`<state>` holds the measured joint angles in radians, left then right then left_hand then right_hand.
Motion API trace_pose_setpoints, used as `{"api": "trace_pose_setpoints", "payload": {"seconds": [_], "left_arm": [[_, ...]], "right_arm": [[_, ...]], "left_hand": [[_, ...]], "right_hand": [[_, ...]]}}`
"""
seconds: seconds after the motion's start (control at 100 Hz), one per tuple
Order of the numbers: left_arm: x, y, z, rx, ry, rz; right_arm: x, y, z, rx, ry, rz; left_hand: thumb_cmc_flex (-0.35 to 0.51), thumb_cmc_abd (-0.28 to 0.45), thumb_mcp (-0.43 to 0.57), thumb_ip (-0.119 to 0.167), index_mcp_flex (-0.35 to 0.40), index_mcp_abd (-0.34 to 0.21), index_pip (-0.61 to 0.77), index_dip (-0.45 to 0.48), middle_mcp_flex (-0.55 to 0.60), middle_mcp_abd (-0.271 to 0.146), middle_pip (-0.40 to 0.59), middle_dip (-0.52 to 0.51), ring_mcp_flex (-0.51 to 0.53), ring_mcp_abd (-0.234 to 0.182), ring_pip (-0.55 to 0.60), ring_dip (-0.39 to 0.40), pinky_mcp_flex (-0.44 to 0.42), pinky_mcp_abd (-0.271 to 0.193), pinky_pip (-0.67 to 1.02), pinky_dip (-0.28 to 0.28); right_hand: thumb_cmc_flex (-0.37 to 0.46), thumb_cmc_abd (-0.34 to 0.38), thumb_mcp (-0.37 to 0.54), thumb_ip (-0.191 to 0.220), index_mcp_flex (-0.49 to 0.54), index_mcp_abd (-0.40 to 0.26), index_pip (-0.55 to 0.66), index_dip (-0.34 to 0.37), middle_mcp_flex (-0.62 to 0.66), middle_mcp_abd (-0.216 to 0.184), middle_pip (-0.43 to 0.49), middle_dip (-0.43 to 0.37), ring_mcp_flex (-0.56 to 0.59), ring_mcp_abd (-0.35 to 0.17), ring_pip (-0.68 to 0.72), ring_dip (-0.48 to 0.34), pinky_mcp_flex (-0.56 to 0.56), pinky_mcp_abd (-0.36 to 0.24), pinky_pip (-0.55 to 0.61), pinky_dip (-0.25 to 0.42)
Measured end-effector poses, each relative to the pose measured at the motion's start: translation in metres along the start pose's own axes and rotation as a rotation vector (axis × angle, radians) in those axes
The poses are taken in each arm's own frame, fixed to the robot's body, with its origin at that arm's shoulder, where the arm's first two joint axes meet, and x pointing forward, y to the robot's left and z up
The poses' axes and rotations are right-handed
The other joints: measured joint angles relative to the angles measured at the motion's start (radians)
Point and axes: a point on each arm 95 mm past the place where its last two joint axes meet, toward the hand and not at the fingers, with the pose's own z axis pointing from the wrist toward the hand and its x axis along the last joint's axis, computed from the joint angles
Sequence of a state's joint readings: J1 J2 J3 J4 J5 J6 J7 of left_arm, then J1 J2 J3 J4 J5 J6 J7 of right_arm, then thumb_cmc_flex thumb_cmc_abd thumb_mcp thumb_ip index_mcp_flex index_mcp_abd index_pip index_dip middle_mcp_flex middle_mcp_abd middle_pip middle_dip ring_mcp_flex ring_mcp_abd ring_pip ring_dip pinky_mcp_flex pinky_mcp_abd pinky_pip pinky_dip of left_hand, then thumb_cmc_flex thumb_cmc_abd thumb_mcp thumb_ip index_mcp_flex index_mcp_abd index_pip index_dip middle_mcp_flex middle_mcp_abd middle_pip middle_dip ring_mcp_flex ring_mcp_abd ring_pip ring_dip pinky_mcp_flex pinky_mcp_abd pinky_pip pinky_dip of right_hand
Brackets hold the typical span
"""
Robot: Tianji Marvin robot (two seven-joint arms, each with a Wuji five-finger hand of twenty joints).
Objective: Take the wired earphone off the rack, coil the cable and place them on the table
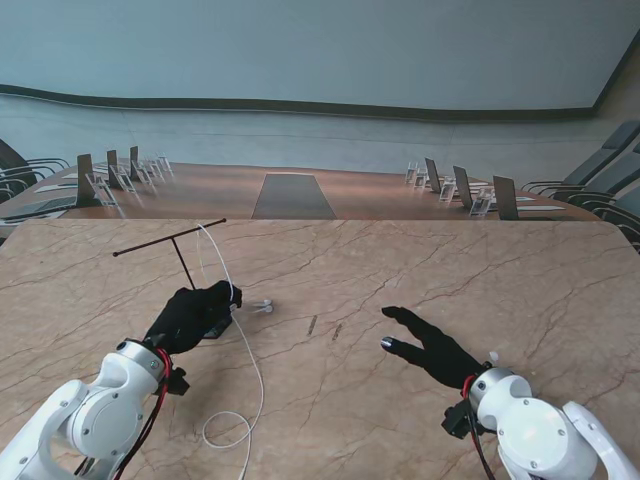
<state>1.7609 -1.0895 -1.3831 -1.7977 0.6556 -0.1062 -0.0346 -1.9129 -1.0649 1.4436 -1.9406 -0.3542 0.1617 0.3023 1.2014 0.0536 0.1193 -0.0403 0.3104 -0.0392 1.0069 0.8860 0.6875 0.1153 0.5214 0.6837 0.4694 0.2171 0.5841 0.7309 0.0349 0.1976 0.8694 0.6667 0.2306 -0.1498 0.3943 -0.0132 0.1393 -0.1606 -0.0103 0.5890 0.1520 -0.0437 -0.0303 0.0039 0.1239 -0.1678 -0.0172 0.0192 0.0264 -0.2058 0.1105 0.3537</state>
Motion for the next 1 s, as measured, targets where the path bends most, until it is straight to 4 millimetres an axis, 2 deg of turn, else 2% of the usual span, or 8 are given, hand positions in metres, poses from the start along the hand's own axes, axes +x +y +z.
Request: {"api": "trace_pose_setpoints", "payload": {"seconds": [0.27, 0.33, 0.54, 0.72, 1.0], "left_arm": [[0.008, 0.005, -0.004, -0.034, 0.019, 0.014], [0.010, 0.006, -0.005, -0.041, 0.022, 0.013], [0.015, 0.012, -0.009, -0.064, 0.033, 0.017], [0.020, 0.016, -0.011, -0.069, 0.048, 0.011], [0.023, 0.021, -0.014, -0.083, 0.054, 0.010]], "right_arm": [[0.001, 0.000, 0.001, 0.005, 0.003, -0.002], [0.001, 0.000, 0.002, 0.010, 0.004, -0.004], [0.003, 0.000, 0.005, 0.020, 0.008, -0.008], [0.005, 0.000, 0.008, 0.027, 0.012, -0.008], [0.006, 0.000, 0.009, 0.029, 0.013, -0.006]], "left_hand": [[0.000, 0.001, 0.000, 0.000, 0.000, 0.000, -0.005, 0.073, 0.003, 0.000, 0.000, 0.010, 0.000, 0.000, 0.000, 0.000, 0.000, 0.000, 0.000, 0.000], [0.000, 0.001, 0.000, 0.000, 0.000, 0.000, -0.011, 0.088, 0.012, 0.000, 0.008, 0.041, 0.000, 0.000, 0.013, 0.001, 0.000, 0.000, 0.000, 0.000], [0.000, 0.003, 0.000, 0.001, 0.000, -0.001, -0.024, 0.125, 0.030, 0.000, 0.033, 0.120, 0.000, 0.000, 0.104, 0.090, -0.002, 0.000, 0.000, 0.000], [0.000, 0.005, 0.000, 0.001, -0.001, -0.001, -0.025, 0.135, 0.022, 0.000, 0.059, 0.180, -0.052, -0.001, 0.156, 0.158, -0.021, -0.018, 0.000, 0.000], [0.000, 0.005, 0.000, 0.002, -0.001, -0.001, -0.025, 0.136, 0.022, 0.000, 0.066, 0.220, -0.052, -0.002, 0.202, 0.209, -0.022, -0.022, 0.017, 0.017]], "right_hand": [[0.000, 0.000, 0.000, 0.000, 0.000, 0.000, 0.000, 0.008, 0.000, 0.000, 0.000, 0.000, 0.000, 0.000, 0.000, 0.000, 0.000, 0.000, 0.000, 0.000], [0.000, 0.000, 0.000, 0.000, 0.000, 0.000, 0.000, 0.013, 0.000, 0.000, 0.000, 0.000, 0.000, 0.000, 0.000, 0.000, 0.000, 0.000, 0.000, 0.000], [0.000, 0.000, -0.002, 0.000, 0.000, 0.000, 0.000, 0.014, 0.000, 0.000, 0.000, 0.000, 0.000, 0.000, 0.000, 0.000, 0.000, 0.000, 0.000, 0.000], [0.000, 0.000, -0.002, 0.000, 0.000, 0.000, 0.000, 0.014, 0.000, 0.000, 0.000, 0.000, 0.000, 0.000, 0.000, 0.000, 0.000, 0.000, 0.000, 0.001], [0.000, 0.000, -0.011, 0.000, 0.000, 0.000, 0.000, 0.014, 0.000, 0.000, 0.000, 0.000, 0.000, 0.003, 0.000, 0.000, 0.000, 0.000, 0.000, 0.009]]}}
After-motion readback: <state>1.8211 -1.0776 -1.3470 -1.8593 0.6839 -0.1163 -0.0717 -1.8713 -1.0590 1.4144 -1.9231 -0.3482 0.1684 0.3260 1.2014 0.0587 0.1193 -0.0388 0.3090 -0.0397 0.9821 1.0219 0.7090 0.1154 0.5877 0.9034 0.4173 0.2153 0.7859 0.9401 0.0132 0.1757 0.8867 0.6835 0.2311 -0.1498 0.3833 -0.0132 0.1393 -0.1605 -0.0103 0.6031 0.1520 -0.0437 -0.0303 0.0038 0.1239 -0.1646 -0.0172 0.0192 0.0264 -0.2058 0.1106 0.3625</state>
